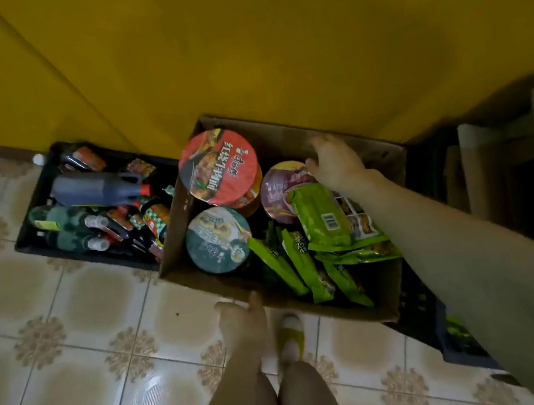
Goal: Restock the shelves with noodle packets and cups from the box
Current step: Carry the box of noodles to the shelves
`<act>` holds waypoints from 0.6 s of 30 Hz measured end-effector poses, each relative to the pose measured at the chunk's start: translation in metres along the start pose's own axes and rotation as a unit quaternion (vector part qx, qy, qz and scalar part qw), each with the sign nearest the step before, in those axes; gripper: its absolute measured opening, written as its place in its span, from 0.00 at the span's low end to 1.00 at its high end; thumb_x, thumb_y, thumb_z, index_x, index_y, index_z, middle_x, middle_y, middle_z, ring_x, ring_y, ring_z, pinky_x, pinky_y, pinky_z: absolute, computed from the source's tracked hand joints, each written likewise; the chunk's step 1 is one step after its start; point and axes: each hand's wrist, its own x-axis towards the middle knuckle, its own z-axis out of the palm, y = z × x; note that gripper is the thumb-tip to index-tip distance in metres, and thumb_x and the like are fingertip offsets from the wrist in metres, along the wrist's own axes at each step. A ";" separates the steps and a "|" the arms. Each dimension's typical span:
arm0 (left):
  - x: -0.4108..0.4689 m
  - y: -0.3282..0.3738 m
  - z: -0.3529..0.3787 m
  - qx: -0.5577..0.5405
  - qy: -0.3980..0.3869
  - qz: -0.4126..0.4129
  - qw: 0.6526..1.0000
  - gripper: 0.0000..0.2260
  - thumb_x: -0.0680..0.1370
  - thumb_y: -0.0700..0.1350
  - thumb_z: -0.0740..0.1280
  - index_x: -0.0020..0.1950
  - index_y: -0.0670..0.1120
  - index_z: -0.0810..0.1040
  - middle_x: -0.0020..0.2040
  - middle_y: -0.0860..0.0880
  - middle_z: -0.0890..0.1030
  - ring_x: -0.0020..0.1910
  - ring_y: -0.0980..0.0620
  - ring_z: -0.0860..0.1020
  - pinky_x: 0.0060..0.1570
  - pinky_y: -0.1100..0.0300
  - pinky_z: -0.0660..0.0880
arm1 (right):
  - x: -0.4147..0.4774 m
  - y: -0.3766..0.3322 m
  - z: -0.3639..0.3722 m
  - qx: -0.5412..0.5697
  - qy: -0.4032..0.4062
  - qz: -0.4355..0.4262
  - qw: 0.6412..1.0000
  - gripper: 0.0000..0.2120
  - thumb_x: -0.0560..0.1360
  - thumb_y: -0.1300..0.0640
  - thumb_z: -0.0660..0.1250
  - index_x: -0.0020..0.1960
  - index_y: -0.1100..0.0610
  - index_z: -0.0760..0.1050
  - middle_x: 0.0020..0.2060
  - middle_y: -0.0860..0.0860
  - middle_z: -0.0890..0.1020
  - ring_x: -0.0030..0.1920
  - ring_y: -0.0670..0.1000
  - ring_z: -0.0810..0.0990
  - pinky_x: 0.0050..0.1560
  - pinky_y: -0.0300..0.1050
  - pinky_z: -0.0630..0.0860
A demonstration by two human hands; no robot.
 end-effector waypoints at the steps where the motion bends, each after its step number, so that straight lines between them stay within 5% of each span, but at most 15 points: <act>1: 0.005 0.002 0.003 -0.025 0.007 0.010 1.000 0.23 0.77 0.46 0.65 0.62 0.29 0.64 0.58 0.34 0.75 0.59 0.37 0.73 0.50 0.55 0.68 | 0.005 0.001 0.004 -0.007 0.009 -0.001 1.000 0.23 0.80 0.55 0.58 0.72 0.60 0.60 0.70 0.59 0.65 0.69 0.60 0.64 0.67 0.55 0.67; 3: 0.027 -0.005 0.017 -0.057 0.009 0.019 0.998 0.24 0.74 0.48 0.68 0.60 0.30 0.69 0.55 0.36 0.78 0.54 0.37 0.77 0.49 0.55 0.74 | 0.017 0.006 0.011 -0.021 0.034 -0.006 0.999 0.22 0.79 0.55 0.58 0.71 0.61 0.62 0.69 0.59 0.66 0.69 0.60 0.64 0.67 0.54 0.66; 6: 0.071 -0.037 0.049 -0.164 0.040 -0.027 0.985 0.27 0.65 0.51 0.67 0.57 0.36 0.70 0.50 0.36 0.79 0.46 0.36 0.80 0.45 0.41 0.78 | 0.030 0.010 0.020 -0.039 0.058 -0.005 0.998 0.20 0.79 0.55 0.59 0.69 0.61 0.64 0.67 0.60 0.67 0.68 0.60 0.64 0.68 0.55 0.64; 9: 0.070 -0.038 0.054 -0.227 0.066 -0.053 0.970 0.18 0.68 0.41 0.64 0.56 0.38 0.68 0.49 0.36 0.79 0.45 0.36 0.80 0.45 0.38 0.77 | 0.038 0.013 0.027 -0.056 0.092 0.002 0.994 0.20 0.79 0.57 0.58 0.68 0.62 0.63 0.66 0.60 0.67 0.67 0.61 0.64 0.68 0.56 0.63; 18: 0.050 -0.057 0.035 -0.239 0.081 -0.121 0.960 0.14 0.73 0.36 0.66 0.55 0.43 0.65 0.52 0.37 0.76 0.48 0.38 0.78 0.50 0.40 0.76 | 0.036 0.008 0.043 -0.085 0.129 0.022 0.988 0.13 0.79 0.57 0.59 0.61 0.59 0.72 0.59 0.61 0.73 0.62 0.61 0.68 0.64 0.55 0.63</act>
